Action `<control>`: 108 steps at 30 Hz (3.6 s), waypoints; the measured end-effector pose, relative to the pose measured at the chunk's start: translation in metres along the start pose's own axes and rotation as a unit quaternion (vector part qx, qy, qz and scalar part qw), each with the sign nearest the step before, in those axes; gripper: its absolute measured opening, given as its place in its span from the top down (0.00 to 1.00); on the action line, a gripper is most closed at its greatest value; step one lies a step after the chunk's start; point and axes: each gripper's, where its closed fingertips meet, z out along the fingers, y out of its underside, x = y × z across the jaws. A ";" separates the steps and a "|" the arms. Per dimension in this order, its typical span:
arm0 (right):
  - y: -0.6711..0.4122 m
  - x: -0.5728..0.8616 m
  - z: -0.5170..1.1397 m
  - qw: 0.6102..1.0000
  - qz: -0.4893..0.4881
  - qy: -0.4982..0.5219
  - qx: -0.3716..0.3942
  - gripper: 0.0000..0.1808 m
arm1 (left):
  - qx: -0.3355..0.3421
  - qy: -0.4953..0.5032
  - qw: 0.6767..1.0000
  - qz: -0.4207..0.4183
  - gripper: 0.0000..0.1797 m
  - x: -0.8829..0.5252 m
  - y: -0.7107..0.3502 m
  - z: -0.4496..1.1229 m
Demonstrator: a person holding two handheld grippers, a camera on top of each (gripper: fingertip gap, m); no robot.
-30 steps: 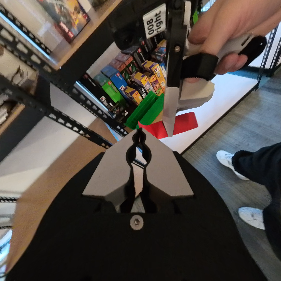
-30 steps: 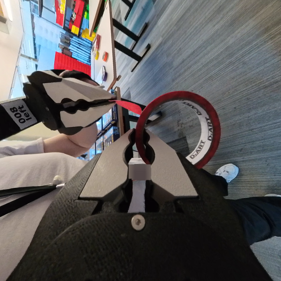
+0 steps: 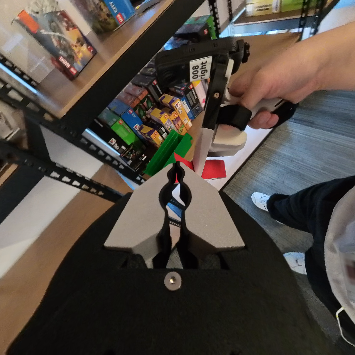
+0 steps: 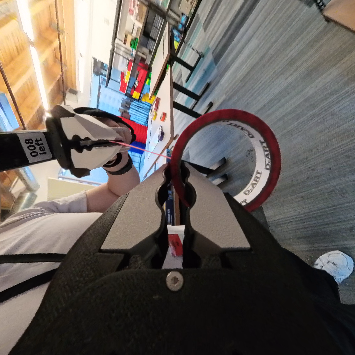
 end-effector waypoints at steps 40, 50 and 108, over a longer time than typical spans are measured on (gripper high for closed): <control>-0.224 -0.055 -0.334 0.927 -0.285 -0.022 0.242 0.95 | -0.092 0.175 0.979 0.039 1.00 -0.200 -0.319 0.263; -0.346 -0.019 -0.342 0.973 -0.038 0.032 0.225 0.96 | -0.199 0.161 0.966 0.041 1.00 -0.299 -0.291 0.361; -0.414 0.044 -0.331 0.964 0.053 -0.010 0.262 0.96 | -0.114 -0.007 0.962 0.248 1.00 -0.349 -0.245 0.426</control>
